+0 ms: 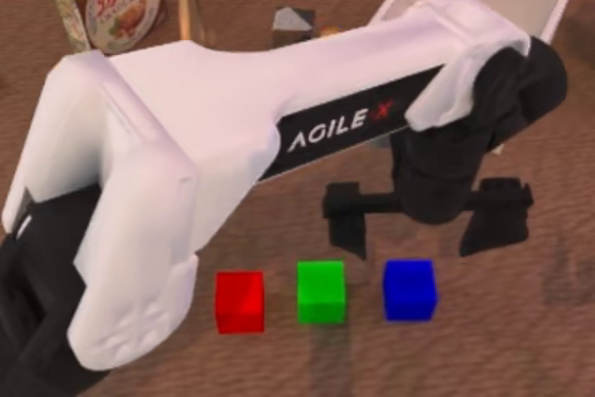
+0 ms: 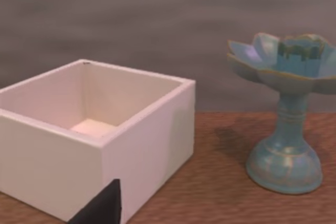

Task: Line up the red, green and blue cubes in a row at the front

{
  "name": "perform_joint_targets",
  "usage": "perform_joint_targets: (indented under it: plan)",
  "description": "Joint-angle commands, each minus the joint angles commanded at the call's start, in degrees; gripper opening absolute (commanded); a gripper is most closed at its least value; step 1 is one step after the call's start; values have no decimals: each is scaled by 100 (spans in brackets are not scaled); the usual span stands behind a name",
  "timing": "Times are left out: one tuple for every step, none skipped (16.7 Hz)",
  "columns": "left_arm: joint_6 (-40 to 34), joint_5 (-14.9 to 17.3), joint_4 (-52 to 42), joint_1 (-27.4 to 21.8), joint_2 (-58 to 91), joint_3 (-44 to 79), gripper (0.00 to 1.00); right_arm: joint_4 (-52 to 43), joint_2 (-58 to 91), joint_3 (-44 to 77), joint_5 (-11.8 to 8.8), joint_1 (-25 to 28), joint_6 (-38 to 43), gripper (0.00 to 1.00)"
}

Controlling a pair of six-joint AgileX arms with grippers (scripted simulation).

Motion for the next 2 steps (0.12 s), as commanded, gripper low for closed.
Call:
perform_joint_targets:
  plan:
    - [-1,0,-84,13,-28,80,100,0,0,0,0,0,0,100]
    - [-1,0,-107,17,-38,101,100,0,0,0,0,0,0,100]
